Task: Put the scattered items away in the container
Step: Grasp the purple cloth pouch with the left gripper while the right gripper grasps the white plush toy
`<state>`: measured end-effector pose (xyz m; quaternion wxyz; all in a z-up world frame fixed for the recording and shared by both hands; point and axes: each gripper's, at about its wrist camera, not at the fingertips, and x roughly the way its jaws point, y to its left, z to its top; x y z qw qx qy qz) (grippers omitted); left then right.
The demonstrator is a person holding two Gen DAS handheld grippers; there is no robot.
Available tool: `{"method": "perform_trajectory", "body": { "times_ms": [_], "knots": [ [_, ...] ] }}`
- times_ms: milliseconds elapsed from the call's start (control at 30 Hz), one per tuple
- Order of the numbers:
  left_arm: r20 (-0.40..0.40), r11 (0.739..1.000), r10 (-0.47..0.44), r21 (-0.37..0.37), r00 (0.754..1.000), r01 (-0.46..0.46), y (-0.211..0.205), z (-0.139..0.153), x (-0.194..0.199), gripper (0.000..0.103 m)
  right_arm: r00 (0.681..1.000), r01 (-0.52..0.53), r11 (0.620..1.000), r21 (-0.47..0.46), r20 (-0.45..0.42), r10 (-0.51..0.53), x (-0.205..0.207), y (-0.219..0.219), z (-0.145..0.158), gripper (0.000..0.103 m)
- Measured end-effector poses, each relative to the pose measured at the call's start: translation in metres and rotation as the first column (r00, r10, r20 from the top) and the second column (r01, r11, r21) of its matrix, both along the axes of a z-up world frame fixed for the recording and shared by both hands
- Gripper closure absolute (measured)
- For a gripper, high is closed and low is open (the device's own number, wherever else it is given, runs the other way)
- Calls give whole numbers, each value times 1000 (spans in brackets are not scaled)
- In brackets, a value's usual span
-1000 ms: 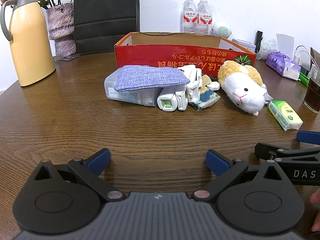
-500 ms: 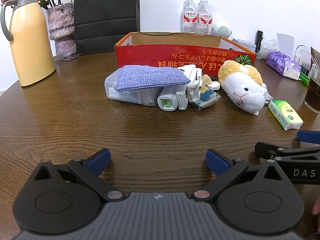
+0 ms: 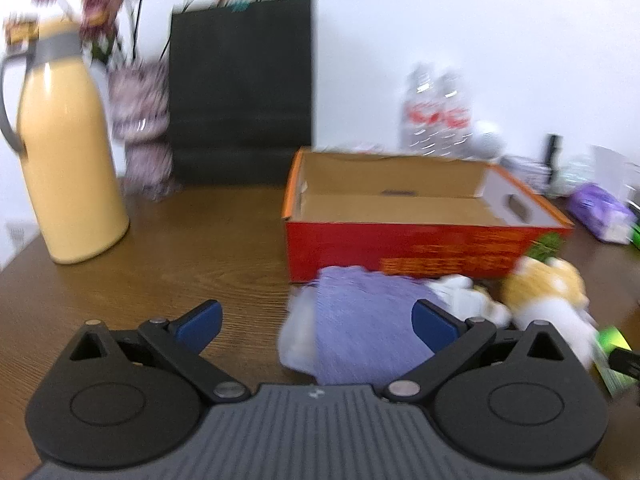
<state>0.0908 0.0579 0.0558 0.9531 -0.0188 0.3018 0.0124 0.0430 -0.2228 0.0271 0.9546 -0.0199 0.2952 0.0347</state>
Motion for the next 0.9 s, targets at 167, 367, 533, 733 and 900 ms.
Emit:
{"method": "perform_trajectory", "body": {
  "times_ms": [167,367,533,733,900],
  "knots": [
    [-105,995,-11,-99,994,1,7,-13,7,16,992,-125,987,98,9,125,22,6,6,26],
    [-90,976,44,-208,995,-62,12,-8,-2,78,975,-189,968,165,-83,204,55,31,-12,35],
    [-68,961,35,-271,997,-52,18,1,-18,98,975,-171,967,187,-108,194,57,31,-13,51],
    [85,978,-53,-195,995,68,0,27,-86,100,973,-226,972,69,64,221,3,34,22,53],
    [120,966,-161,-187,980,181,-13,27,-153,100,962,-266,962,66,83,260,-60,32,33,53]
  ]
}}
